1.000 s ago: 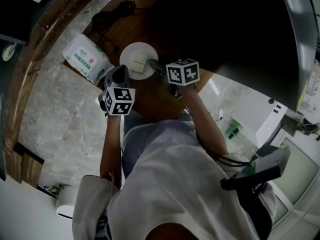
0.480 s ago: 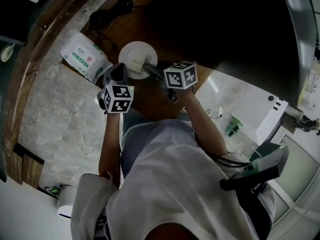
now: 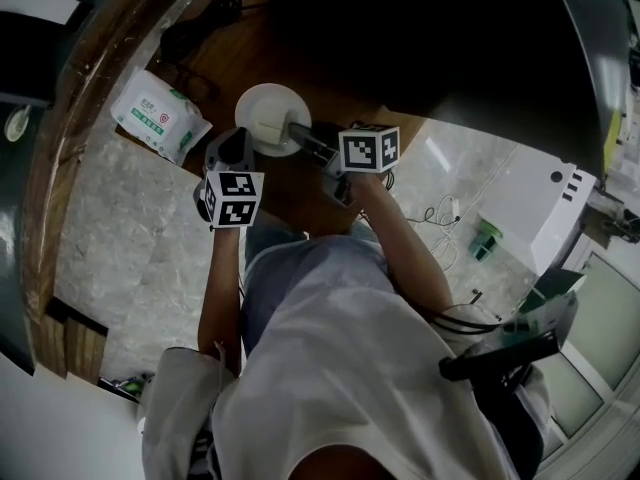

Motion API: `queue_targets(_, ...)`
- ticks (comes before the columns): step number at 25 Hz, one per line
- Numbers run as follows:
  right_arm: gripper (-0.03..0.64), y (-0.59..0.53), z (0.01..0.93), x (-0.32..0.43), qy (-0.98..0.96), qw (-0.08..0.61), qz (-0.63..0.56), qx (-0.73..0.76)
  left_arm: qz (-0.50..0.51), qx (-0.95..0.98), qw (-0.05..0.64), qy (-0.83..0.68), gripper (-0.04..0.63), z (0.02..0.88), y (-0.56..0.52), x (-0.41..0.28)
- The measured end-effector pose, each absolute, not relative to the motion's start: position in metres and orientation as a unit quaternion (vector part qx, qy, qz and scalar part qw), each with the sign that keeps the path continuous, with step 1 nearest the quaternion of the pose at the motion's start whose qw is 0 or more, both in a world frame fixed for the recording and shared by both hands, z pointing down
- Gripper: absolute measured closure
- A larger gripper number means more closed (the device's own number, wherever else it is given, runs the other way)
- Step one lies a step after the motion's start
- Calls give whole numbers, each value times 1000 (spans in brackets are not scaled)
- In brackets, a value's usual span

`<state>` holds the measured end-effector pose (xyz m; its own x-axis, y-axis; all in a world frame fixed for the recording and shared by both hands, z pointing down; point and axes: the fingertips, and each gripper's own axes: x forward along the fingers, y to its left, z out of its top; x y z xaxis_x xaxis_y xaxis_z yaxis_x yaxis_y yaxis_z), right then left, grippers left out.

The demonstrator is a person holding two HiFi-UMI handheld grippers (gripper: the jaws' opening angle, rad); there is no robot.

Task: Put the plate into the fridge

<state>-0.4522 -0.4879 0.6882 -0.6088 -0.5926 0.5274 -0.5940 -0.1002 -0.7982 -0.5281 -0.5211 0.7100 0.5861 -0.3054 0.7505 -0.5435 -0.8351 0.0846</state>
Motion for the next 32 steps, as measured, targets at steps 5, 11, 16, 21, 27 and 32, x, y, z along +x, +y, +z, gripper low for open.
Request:
queue_targets(5, 588, -447, 686, -427, -659, -22, 600, 453, 383, 882, 139, -236, 578, 700, -493, -502)
queue_targets(11, 588, -380, 681, -383, -641, -61, 604, 469, 380, 892, 125, -211, 578, 693, -437, -454)
queue_targets(16, 588, -304, 665, -334, -626, -111, 602, 483, 379, 899, 97, -199, 578, 677, -383, -406)
queue_targets(21, 588, -201, 628, -263, -604, -158, 593, 507, 376, 905, 89, -180, 578, 643, -309, -344)
queue_targets(27, 588, -150, 642, -233, -582, -204, 581, 531, 348, 925, 65, -141, 578, 655, -273, -305)
queue_targets(32, 588, -38, 600, -163, -565, -253, 534, 576, 342, 935, 58, -74, 578, 630, -160, -226)
